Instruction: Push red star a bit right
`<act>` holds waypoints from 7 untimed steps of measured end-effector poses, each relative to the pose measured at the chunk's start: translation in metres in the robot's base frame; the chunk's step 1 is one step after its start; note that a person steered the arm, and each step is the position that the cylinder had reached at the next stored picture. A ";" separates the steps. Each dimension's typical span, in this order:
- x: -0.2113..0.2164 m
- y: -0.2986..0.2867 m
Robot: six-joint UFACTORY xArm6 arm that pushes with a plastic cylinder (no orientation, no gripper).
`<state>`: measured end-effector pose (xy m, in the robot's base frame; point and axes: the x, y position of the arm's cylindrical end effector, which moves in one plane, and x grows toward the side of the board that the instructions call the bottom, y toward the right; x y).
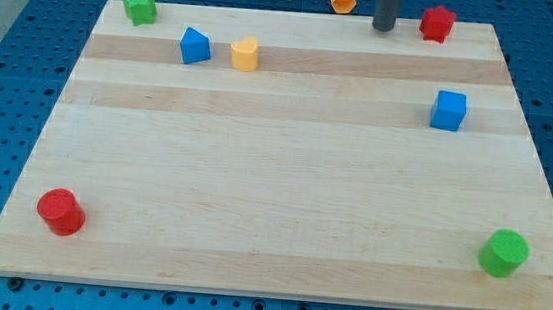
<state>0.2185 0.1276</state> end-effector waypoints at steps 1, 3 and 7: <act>0.012 0.000; -0.001 0.004; -0.005 0.098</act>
